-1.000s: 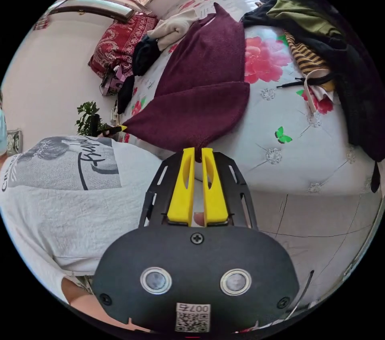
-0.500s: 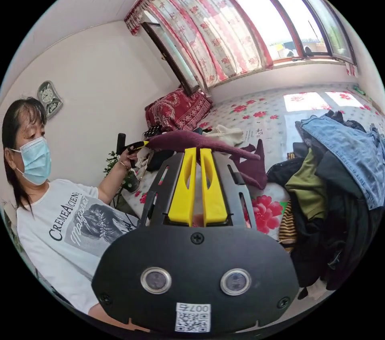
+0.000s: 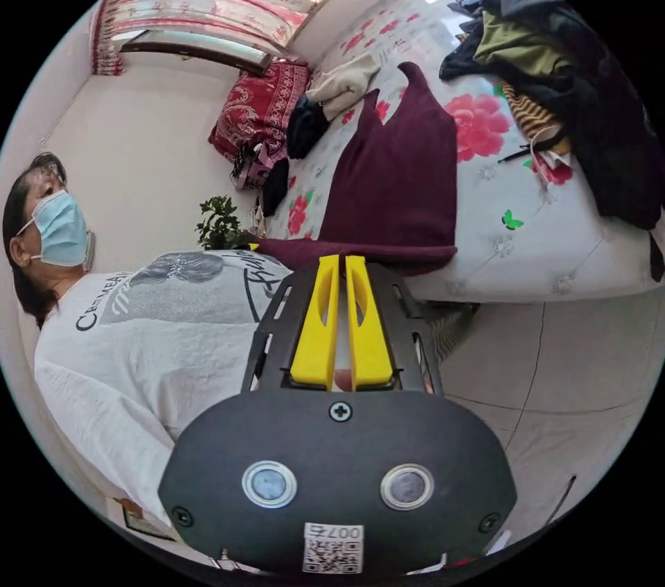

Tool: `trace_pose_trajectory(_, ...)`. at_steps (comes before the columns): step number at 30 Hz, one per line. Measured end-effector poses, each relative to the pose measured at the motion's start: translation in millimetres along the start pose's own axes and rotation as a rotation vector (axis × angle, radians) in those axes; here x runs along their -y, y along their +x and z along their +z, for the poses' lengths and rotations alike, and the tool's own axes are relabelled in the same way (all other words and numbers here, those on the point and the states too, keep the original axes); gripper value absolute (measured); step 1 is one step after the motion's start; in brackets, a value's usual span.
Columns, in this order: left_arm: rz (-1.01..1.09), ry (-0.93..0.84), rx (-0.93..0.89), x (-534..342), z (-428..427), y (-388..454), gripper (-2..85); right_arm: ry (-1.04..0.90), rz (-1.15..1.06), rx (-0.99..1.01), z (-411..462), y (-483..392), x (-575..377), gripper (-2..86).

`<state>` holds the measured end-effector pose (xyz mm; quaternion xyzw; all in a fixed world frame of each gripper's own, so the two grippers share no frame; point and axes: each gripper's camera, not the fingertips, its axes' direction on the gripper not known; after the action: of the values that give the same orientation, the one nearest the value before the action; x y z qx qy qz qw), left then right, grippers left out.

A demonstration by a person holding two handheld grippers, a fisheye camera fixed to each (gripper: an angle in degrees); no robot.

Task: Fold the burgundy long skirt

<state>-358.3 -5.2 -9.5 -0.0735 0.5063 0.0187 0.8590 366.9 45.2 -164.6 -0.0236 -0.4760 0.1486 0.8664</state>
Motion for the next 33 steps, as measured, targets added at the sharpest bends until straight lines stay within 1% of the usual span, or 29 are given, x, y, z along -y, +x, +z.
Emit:
trace_pose_trajectory(3,-0.06,0.009,-0.038,21,6,-13,0.8,0.006,0.058,0.075,6,21,18,-0.2)
trace_pose_trajectory(6,-0.039,-0.016,-0.026,64,17,-11,1.4,-0.006,0.063,0.077,12,30,56,-0.2)
trace_pose_trajectory(9,-0.03,-0.022,0.036,121,34,-4,2.6,-0.015,0.053,0.027,20,36,107,-0.1)
trace_pose_trajectory(11,-0.034,0.035,0.097,154,46,-1,4.2,0.026,0.063,-0.031,29,47,150,0.0)
trace_pose_trajectory(13,-0.022,0.144,0.188,187,60,3,6.5,0.072,0.116,-0.106,41,64,179,0.1)
trace_pose_trajectory(14,-0.032,0.148,0.221,193,65,2,7.1,0.099,0.17,-0.172,52,78,195,0.3)
trace_pose_trajectory(15,-0.073,0.114,0.27,204,77,0,8.0,0.1,0.199,-0.196,58,85,201,0.3)
trace_pose_trajectory(16,-0.079,0.079,0.282,209,88,3,8.6,0.083,0.232,-0.227,72,95,210,0.5)
trace_pose_trajectory(17,-0.059,0.074,0.281,209,93,6,8.8,0.084,0.226,-0.25,83,97,214,0.8)
trace_pose_trajectory(19,0.052,0.041,0.318,201,113,19,8.8,0.097,0.174,-0.286,100,92,215,1.2)
trace_pose_trajectory(22,0.096,-0.066,0.422,189,138,16,8.4,0.082,0.095,-0.348,126,87,218,2.5)
trace_pose_trajectory(24,0.1,-0.082,0.429,193,141,11,8.1,0.079,0.06,-0.38,137,85,233,3.2)
trace_pose_trajectory(27,0.102,-0.035,0.366,229,133,11,8.2,0.099,-0.007,-0.417,152,81,281,4.4)
trace_pose_trajectory(29,0.125,0.002,0.338,259,130,16,8.7,0.117,-0.059,-0.431,166,76,333,5.3)
trace_pose_trajectory(33,0.237,0.029,0.387,333,143,36,9.0,0.108,-0.161,-0.489,195,69,415,6.6)
